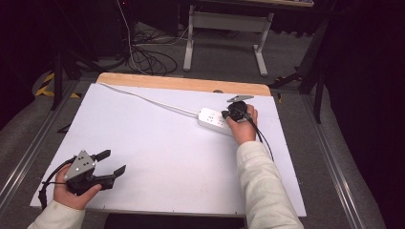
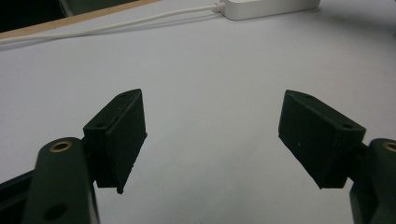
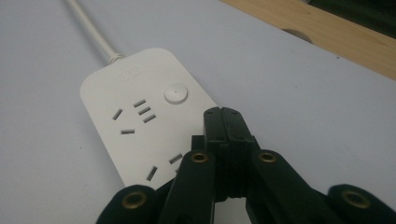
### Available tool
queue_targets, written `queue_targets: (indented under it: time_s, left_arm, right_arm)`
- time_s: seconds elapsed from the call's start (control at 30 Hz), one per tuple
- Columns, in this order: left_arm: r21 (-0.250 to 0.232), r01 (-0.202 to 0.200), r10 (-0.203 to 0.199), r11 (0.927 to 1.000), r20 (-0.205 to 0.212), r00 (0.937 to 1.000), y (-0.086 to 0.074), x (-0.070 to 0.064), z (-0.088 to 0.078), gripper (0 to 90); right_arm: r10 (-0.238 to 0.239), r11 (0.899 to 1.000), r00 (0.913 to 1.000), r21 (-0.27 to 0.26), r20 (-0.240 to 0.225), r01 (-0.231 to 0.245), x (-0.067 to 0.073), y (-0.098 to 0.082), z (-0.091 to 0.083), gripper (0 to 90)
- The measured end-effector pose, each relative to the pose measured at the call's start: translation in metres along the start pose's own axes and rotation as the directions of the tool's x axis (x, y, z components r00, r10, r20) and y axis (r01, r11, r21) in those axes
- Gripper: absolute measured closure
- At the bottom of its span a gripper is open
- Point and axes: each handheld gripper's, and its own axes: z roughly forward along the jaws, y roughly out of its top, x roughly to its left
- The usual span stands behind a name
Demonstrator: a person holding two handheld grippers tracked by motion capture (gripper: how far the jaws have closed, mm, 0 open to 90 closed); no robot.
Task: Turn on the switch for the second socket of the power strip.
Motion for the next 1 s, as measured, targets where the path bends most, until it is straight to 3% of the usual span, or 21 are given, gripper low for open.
queue_targets:
  time_s: [0.3, 1.0]
  left_arm:
    - [0.003, 0.002, -0.002, 1.0000, 0.002, 1.0000, 0.0000, -0.0003, 0.0001, 23.7]
    - [0.000, 0.003, -0.003, 1.0000, 0.002, 1.0000, 0.0007, -0.0009, -0.0003, 23.7]
  right_arm:
    - [-0.012, 1.000, 0.9997, 0.002, 0.021, 0.012, 0.0029, -0.0010, 0.0008, 90.0]
    - [0.027, 1.000, 0.9995, 0.008, 0.015, -0.028, 0.0035, -0.0025, 0.0008, 90.0]
